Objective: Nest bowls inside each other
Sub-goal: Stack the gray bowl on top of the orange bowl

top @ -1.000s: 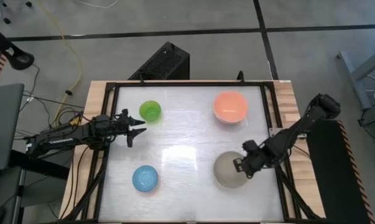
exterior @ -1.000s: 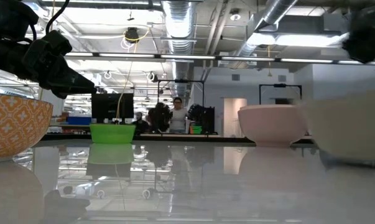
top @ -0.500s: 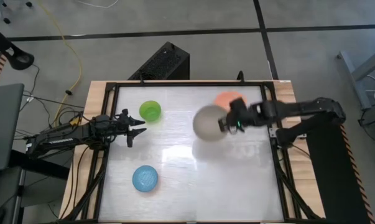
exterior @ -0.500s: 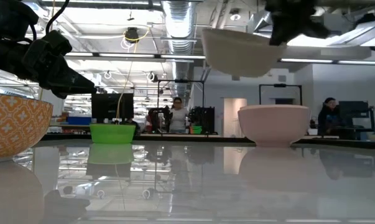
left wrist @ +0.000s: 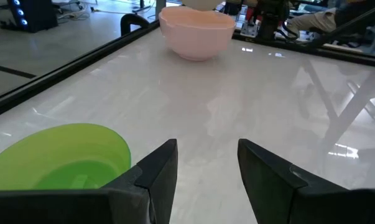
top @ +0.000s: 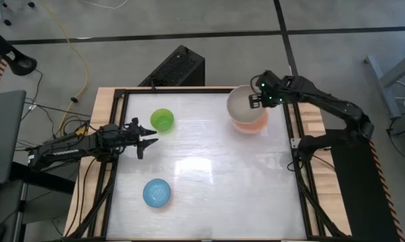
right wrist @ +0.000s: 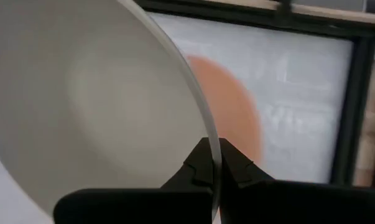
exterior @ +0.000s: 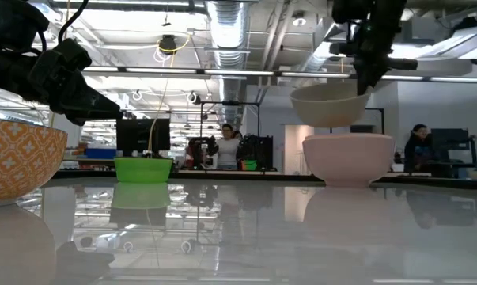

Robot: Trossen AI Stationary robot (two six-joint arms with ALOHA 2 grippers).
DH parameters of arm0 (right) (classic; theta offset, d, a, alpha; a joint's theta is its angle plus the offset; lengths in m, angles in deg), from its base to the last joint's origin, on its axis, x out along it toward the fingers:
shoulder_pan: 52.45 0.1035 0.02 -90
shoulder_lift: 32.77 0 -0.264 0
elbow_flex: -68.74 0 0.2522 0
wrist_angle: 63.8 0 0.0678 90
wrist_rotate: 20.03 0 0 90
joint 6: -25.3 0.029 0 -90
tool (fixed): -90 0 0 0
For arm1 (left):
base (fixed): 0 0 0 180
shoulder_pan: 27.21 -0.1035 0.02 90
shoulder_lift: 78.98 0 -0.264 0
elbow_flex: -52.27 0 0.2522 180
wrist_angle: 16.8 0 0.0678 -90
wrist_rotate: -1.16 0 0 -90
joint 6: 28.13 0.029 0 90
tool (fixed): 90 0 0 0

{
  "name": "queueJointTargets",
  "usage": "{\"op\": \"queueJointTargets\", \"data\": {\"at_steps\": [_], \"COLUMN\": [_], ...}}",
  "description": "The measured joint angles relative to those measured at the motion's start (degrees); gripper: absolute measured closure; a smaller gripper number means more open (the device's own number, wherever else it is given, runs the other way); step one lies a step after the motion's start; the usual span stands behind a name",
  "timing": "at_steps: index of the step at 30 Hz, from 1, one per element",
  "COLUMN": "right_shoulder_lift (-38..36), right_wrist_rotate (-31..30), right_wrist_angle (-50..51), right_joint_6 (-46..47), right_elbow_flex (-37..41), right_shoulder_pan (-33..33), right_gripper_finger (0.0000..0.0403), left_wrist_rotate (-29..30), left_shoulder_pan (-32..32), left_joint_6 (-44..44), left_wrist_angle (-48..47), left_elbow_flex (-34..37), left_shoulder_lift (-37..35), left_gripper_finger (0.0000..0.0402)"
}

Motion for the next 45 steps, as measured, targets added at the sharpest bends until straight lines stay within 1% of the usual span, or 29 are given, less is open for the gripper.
{"op": "queueJointTargets", "data": {"at_steps": [4, 11, 15, 19, 24, 29, 34, 39, 45], "right_shoulder_lift": [0.0, 0.0, 0.0, 0.0, 0.0, 0.0, 0.0, 0.0, 0.0], "right_wrist_rotate": [3.0, 4.1, 6.6, 6.9, 7.0, 7.7, 5.8, 5.4, 3.2], "right_wrist_angle": [0.1, 0.5, -1.0, -1.9, -4.0, -4.1, -4.7, -7.2, -6.1], "right_joint_6": [-1.4, -1.9, -1.8, -1.6, -1.4, -1.3, -1.3, -0.9, -1.5], "right_elbow_flex": [1.4, 5.4, 7.8, 10.1, 11.6, 13.2, 13.5, 13.5, 13.5], "right_shoulder_pan": [-2.8, -4.5, -5.4, -5.4, -5.7, -6.1, -6.0, -6.1, -6.1], "right_gripper_finger": [0.0391, 0.0391, 0.0391, 0.0391, 0.0391, 0.0388, 0.0368, 0.034, 0.0301], "left_wrist_rotate": [0.0, 0.0, 0.0, 0.0, 0.0, 0.0, 0.0, 0.0, 0.0], "left_shoulder_pan": [0.0, 0.0, 0.0, 0.0, 0.0, 0.0, 0.0, 0.0, 0.0], "left_joint_6": [0.0, 0.0, 0.0, 0.0, 0.0, 0.0, 0.0, 0.0, 0.0], "left_wrist_angle": [0.0, 0.0, 0.0, 0.0, 0.0, 0.0, 0.0, 0.0, 0.0], "left_elbow_flex": [0.0, 0.0, 0.0, 0.0, 0.0, 0.0, 0.0, 0.0, 0.0], "left_shoulder_lift": [0.0, 0.0, 0.0, 0.0, 0.0, 0.0, 0.0, 0.0, 0.0], "left_gripper_finger": [0.0244, 0.0244, 0.0244, 0.0244, 0.0244, 0.0244, 0.0244, 0.0244, 0.0244]}}
